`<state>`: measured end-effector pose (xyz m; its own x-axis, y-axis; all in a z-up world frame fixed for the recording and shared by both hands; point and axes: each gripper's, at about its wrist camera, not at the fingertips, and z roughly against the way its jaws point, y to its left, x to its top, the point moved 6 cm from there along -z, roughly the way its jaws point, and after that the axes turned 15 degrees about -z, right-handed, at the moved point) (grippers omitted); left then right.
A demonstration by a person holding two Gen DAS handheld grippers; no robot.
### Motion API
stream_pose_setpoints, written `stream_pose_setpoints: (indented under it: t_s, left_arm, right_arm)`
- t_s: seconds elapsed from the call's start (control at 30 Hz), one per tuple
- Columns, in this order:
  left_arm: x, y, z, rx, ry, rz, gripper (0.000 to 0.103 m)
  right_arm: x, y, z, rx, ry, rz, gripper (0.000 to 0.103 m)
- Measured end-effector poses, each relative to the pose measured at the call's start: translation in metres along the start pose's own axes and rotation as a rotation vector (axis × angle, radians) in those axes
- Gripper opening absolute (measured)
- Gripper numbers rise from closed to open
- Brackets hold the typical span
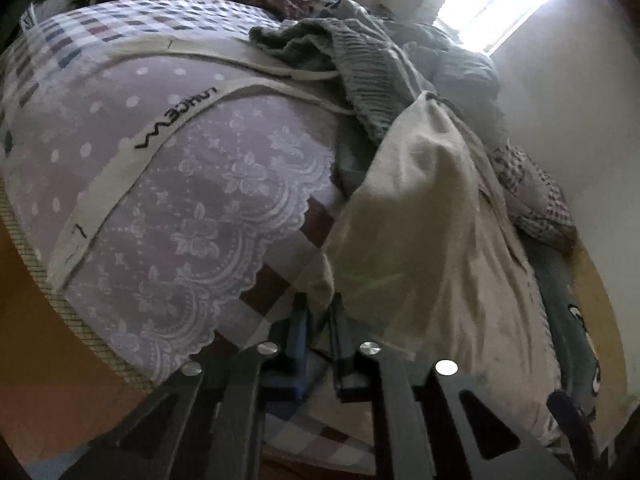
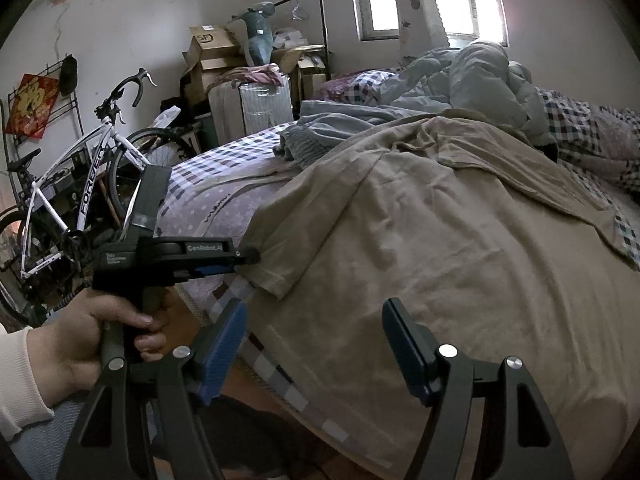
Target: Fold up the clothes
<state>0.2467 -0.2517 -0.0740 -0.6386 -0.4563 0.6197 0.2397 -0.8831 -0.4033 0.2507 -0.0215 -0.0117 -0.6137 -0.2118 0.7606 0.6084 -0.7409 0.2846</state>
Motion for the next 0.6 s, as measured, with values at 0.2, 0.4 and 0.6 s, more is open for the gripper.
stream_pose_setpoints:
  t_s: [0.2, 0.4, 0.6]
  left_arm:
    - [0.011, -0.013, 0.034, -0.187, -0.085, 0.040, 0.006]
    - [0.023, -0.031, 0.053, -0.335, -0.115, 0.029, 0.005]
    - [0.033, -0.035, 0.052, -0.418, -0.105, 0.053, 0.005]
  right_arm:
    - [-0.003, 0.020, -0.003, -0.029, -0.030, 0.120, 0.074]
    - [-0.008, 0.053, -0.011, -0.056, -0.076, 0.293, 0.074]
    - [-0.014, 0.093, -0.034, -0.120, -0.202, 0.515, 0.074]
